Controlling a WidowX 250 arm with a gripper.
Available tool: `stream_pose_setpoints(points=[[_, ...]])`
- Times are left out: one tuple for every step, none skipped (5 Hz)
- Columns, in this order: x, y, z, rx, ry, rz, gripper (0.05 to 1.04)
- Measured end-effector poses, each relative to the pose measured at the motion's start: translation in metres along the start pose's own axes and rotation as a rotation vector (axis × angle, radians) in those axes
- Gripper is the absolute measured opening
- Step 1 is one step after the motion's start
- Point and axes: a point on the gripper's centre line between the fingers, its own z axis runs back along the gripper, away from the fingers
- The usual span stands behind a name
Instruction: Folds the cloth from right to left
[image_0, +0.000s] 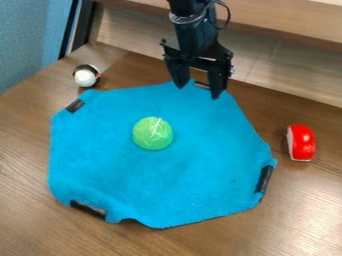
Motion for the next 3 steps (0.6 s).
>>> stream_pose_setpoints(points=[[-0.005, 0.000, -0.012, -0.005, 0.038, 0.005, 0.999], [-0.005, -0.021, -0.023, -0.048, 0.078, -0.044, 0.999], [0.000, -0.046, -0.027, -0.080, 0.074, -0.086, 0.999]])
